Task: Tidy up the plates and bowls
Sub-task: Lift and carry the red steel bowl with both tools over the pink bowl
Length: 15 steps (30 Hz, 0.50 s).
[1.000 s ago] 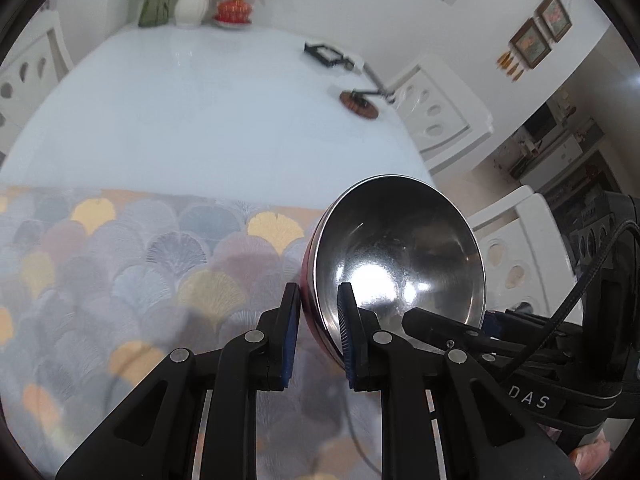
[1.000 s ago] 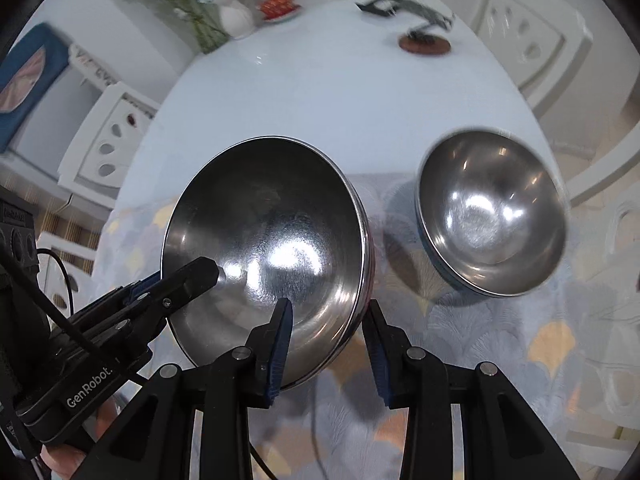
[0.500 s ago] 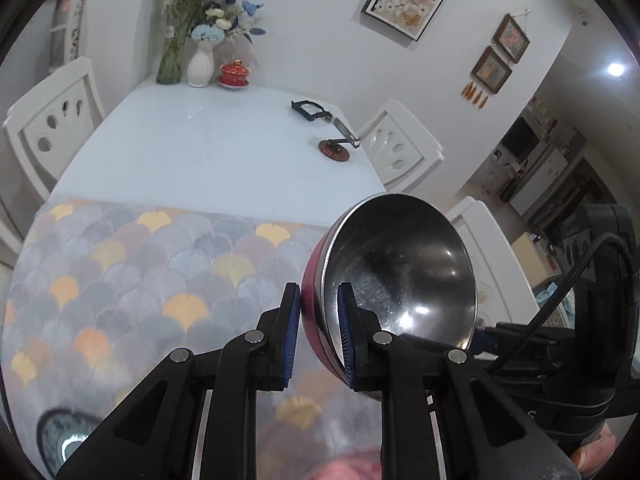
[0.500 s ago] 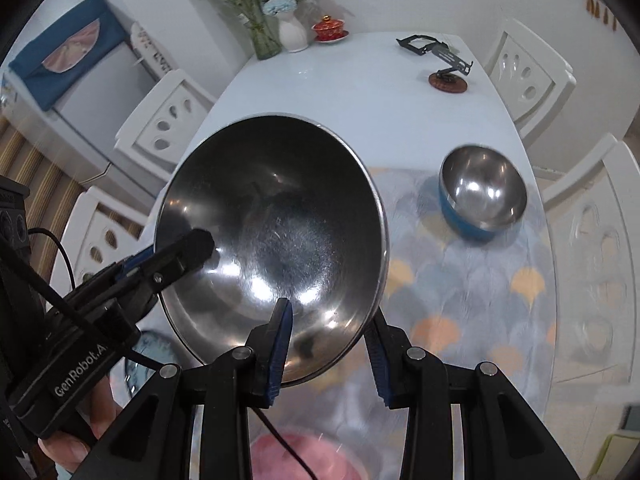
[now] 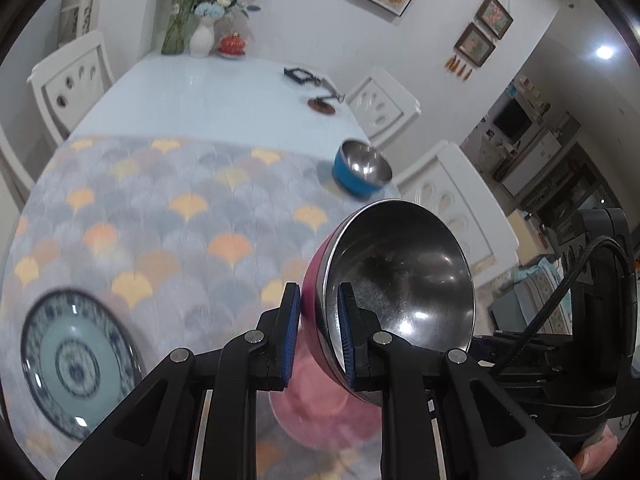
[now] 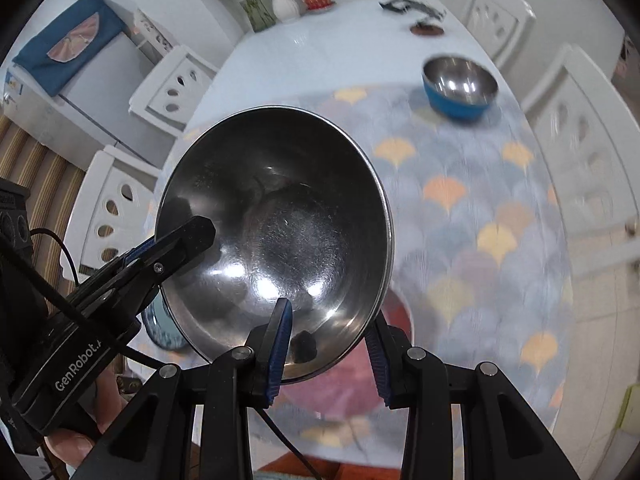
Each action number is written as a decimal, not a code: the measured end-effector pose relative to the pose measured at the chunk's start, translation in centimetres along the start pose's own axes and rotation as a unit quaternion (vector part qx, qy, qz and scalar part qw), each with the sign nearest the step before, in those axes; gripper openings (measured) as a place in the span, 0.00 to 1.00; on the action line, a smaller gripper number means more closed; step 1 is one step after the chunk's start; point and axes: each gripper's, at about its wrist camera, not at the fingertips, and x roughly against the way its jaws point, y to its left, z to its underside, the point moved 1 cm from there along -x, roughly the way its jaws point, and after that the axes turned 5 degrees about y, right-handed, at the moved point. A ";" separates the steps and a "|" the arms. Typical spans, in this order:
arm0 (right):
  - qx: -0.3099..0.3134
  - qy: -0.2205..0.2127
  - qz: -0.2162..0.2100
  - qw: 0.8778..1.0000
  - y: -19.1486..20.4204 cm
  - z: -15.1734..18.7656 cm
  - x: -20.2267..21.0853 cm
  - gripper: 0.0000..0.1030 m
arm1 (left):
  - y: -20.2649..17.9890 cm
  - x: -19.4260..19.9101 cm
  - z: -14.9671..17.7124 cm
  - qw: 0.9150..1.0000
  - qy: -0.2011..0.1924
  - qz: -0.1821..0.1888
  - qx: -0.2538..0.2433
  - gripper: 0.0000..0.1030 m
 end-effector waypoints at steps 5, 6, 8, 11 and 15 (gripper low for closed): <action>-0.015 0.020 0.000 1.000 -0.9 2.6 -1.2 0.35 | -0.6 -0.6 2.5 1.000 0.015 -0.005 -0.005 0.15; -0.019 0.027 -0.001 0.999 -1.1 3.1 -1.6 0.35 | -0.7 -0.8 3.0 1.000 0.018 -0.009 -0.006 0.15; -0.020 0.036 0.000 0.999 -1.4 3.8 -2.3 0.35 | -0.8 -1.3 4.1 0.999 0.028 -0.023 -0.004 0.15; -0.016 0.051 0.003 0.999 -1.7 4.7 -3.5 0.35 | -0.9 -1.8 5.4 0.999 0.032 -0.037 -0.002 0.13; -0.021 0.065 0.006 0.998 -2.4 5.5 -5.0 0.35 | -0.5 -2.8 6.2 0.998 0.050 -0.038 0.001 0.13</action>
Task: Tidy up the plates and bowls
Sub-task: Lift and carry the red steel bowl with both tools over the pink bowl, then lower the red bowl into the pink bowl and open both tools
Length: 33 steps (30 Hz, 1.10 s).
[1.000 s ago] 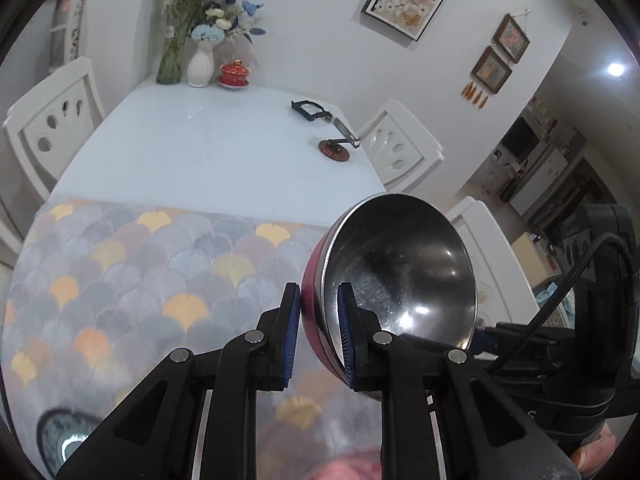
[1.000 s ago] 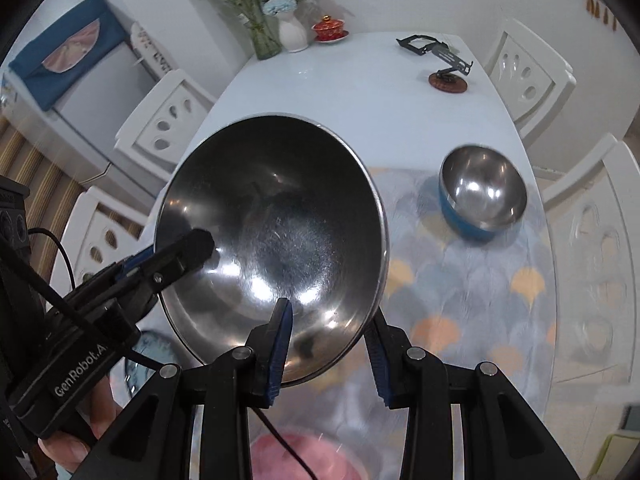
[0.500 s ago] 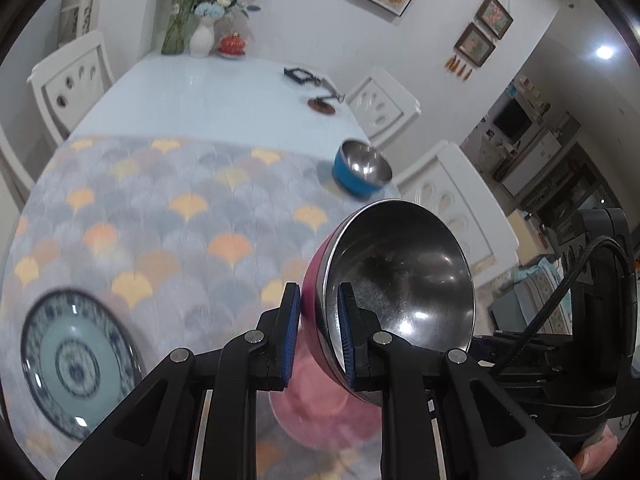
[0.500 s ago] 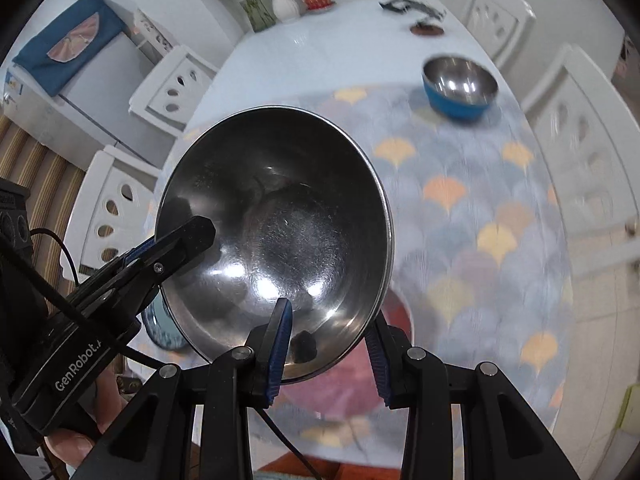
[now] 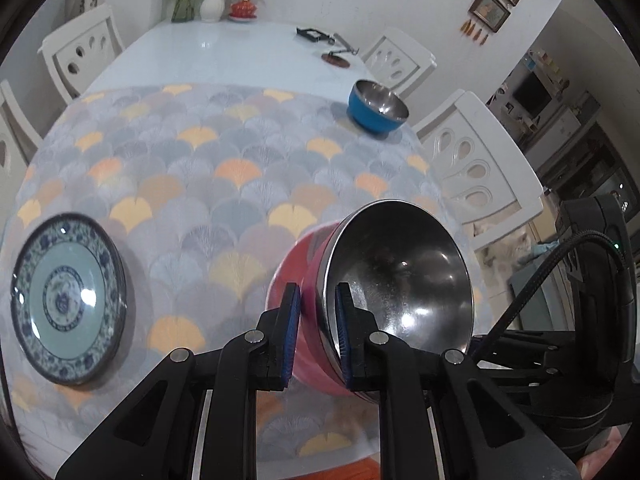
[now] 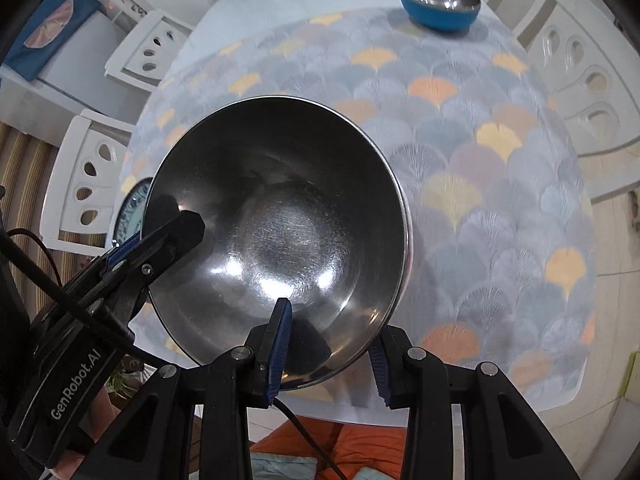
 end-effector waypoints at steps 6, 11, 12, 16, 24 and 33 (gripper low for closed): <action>-0.006 0.012 -0.002 1.000 -0.4 0.3 -1.2 0.35 | 0.4 -1.0 0.6 1.000 0.014 -0.003 0.003 0.13; -0.003 0.011 0.008 1.000 -0.3 0.2 -1.4 0.36 | 0.6 -1.7 0.7 1.000 0.023 -0.007 0.002 0.13; -0.002 0.010 0.009 1.000 -0.3 0.2 -1.4 0.36 | 0.6 -1.8 0.7 1.000 0.024 -0.007 0.003 0.13; -0.002 0.012 0.011 1.000 -0.1 0.1 -1.5 0.36 | 0.9 -2.1 0.6 1.000 0.028 -0.006 0.005 0.13; -0.008 0.034 0.011 0.999 -0.1 0.0 -1.5 0.36 | 2.7 -3.5 1.2 0.997 0.061 0.020 0.033 0.13; -0.006 0.024 0.017 1.000 -0.6 0.4 -0.4 0.36 | 4.7 -2.8 1.6 0.996 0.059 0.044 0.052 0.16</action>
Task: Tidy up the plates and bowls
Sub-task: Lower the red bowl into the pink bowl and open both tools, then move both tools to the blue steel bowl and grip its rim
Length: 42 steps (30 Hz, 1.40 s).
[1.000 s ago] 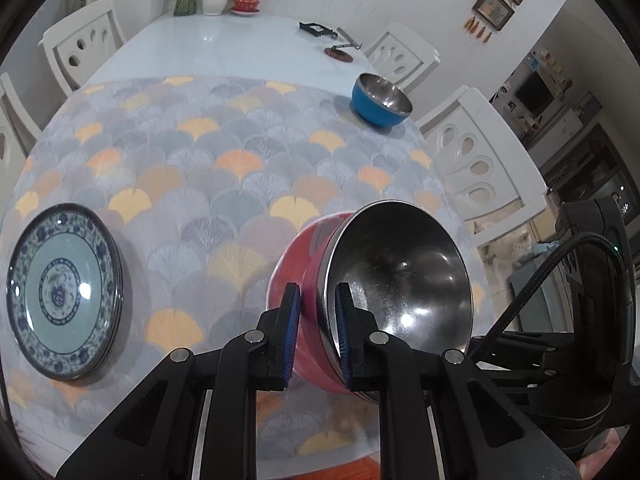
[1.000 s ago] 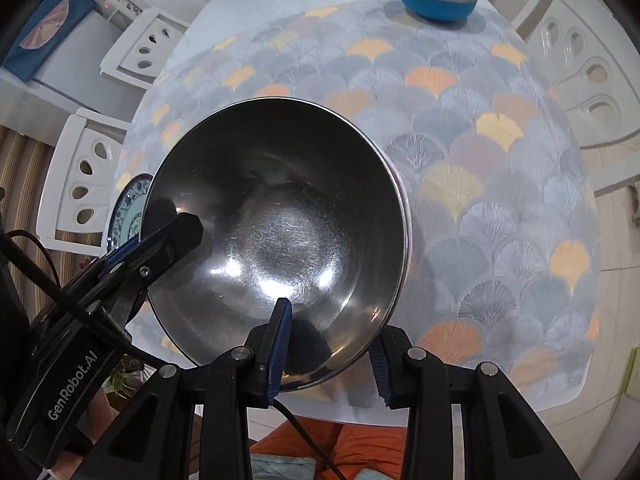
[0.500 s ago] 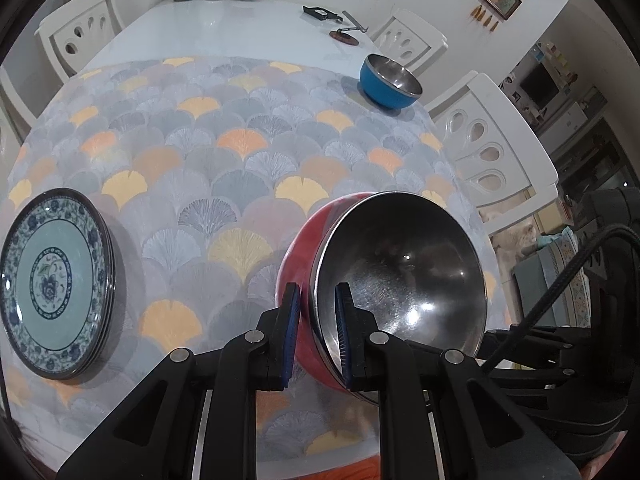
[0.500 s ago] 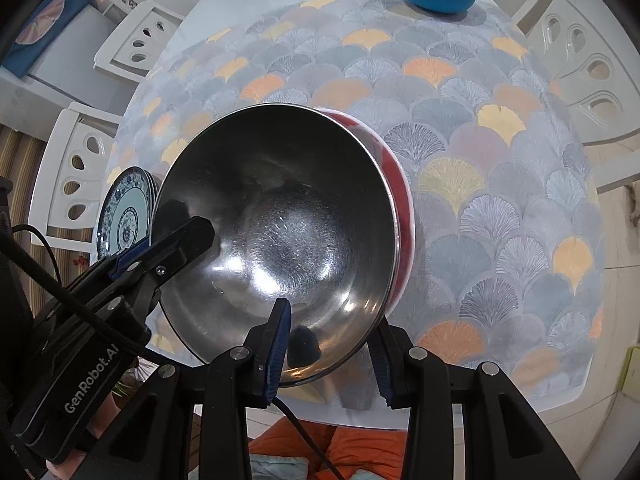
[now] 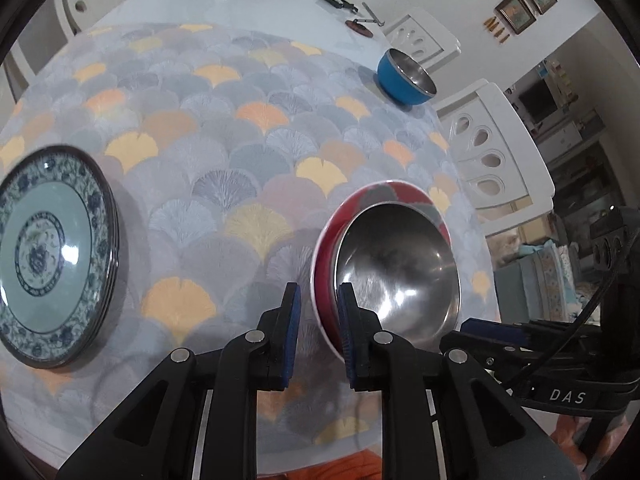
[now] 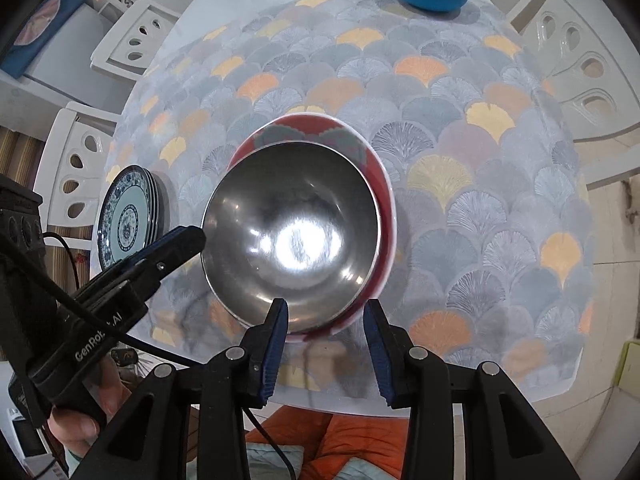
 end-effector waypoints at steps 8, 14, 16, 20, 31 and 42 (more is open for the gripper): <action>0.005 0.024 0.013 1.000 0.5 1.1 -2.1 0.36 | -0.4 -0.9 0.4 1.000 0.021 -0.001 -0.006 0.16; 0.011 -0.003 0.007 1.000 0.1 0.3 1.3 0.36 | -2.0 2.1 -3.8 0.999 -0.020 -0.008 -0.037 0.16; 0.017 -0.024 0.013 0.999 -0.1 -0.8 3.4 0.36 | -3.0 3.4 -6.3 0.998 -0.044 -0.009 -0.054 0.16; 0.017 -0.075 0.021 0.997 -0.8 -4.0 7.7 0.37 | -5.8 5.5 -11.6 0.992 -0.088 0.001 -0.088 0.16; -0.087 -0.177 -0.013 0.980 -8.8 -17.1 13.4 0.55 | -11.2 0.1 -26.4 0.990 -0.089 0.008 -0.105 0.60; -0.172 -0.143 -0.025 0.974 -17.4 -28.1 5.7 0.55 | -11.9 -12.2 -33.5 0.995 -0.015 0.008 -0.096 0.60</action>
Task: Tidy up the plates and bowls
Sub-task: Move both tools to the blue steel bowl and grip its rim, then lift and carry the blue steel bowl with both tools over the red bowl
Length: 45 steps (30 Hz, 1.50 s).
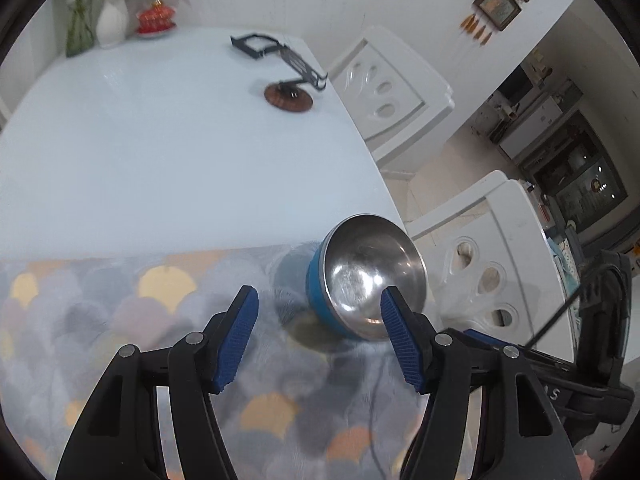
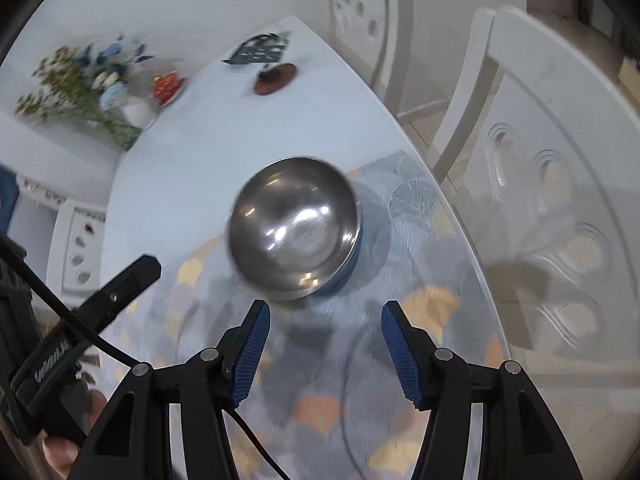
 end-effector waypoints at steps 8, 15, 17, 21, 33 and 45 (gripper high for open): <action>-0.017 0.025 -0.005 1.000 -2.5 -3.4 -4.7 0.55 | 0.9 -5.9 -0.1 0.999 0.042 0.014 0.014 0.55; -0.002 0.041 -0.004 0.999 -2.0 -4.2 -7.4 0.51 | 0.7 -8.7 -0.1 0.998 0.059 0.019 0.008 0.41; 0.008 0.040 0.003 0.999 -1.6 -4.4 -7.9 0.45 | 0.8 -9.3 -0.1 0.998 0.063 0.026 0.007 0.35; 0.020 0.042 0.016 0.999 -1.3 -4.7 -8.8 0.34 | 1.0 -9.9 0.0 0.997 0.070 0.033 0.010 0.18; 0.051 0.039 0.036 0.997 0.4 -3.3 -7.8 0.26 | 0.8 -7.3 0.9 0.998 0.054 0.039 0.006 0.16; 0.116 0.005 0.031 0.993 5.1 2.4 2.1 0.26 | -1.5 4.6 4.7 0.998 -0.020 0.053 0.015 0.16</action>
